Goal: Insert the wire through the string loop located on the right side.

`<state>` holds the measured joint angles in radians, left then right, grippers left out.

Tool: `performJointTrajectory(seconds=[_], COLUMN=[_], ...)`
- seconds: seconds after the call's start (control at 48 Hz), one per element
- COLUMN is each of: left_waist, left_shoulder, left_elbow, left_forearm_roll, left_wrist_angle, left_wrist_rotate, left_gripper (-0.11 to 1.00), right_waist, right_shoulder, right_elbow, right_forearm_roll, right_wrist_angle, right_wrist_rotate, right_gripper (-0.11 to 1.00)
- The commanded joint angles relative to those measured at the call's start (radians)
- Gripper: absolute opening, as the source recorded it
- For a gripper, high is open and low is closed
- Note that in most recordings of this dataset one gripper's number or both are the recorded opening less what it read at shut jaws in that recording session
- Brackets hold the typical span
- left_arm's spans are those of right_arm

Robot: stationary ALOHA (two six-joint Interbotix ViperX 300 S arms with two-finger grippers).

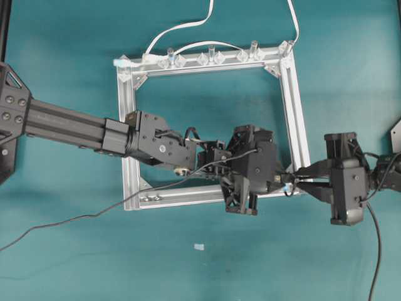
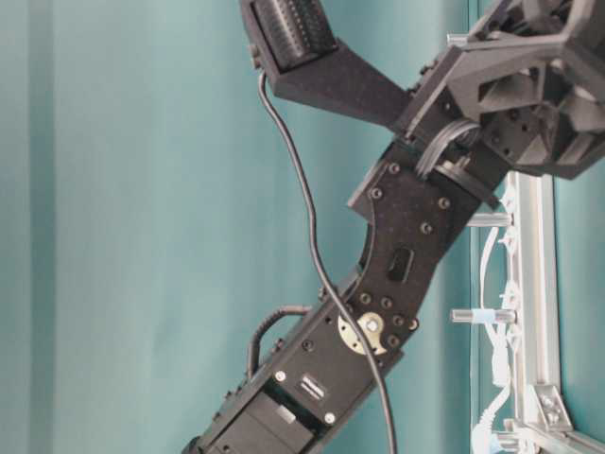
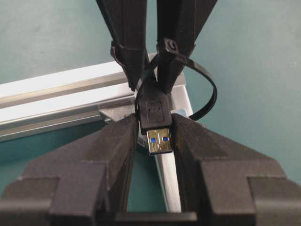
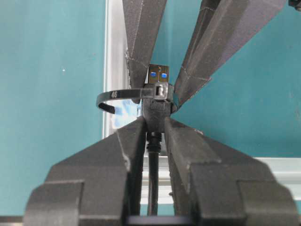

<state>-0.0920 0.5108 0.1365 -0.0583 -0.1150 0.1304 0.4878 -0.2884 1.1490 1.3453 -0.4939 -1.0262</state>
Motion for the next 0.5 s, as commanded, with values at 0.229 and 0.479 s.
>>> performJointTrajectory(seconds=[0.229,0.479], left_waist=[-0.008,-0.008], left_shoulder=[-0.029,-0.04], left_elbow=[-0.02,-0.012], left_forearm_roll=[0.003,0.005], left_wrist_angle=[0.018,0.035], left_wrist_rotate=[0.006,0.006], left_gripper=[0.26,0.26], right_waist=[-0.003,-0.003], right_shoulder=[-0.005,-0.005], right_elbow=[-0.006,0.0], right_forearm_roll=[0.008,0.008], right_wrist_angle=[-0.048,-0.054], right_wrist_rotate=[0.035,0.043], right_gripper=[0.7,0.91])
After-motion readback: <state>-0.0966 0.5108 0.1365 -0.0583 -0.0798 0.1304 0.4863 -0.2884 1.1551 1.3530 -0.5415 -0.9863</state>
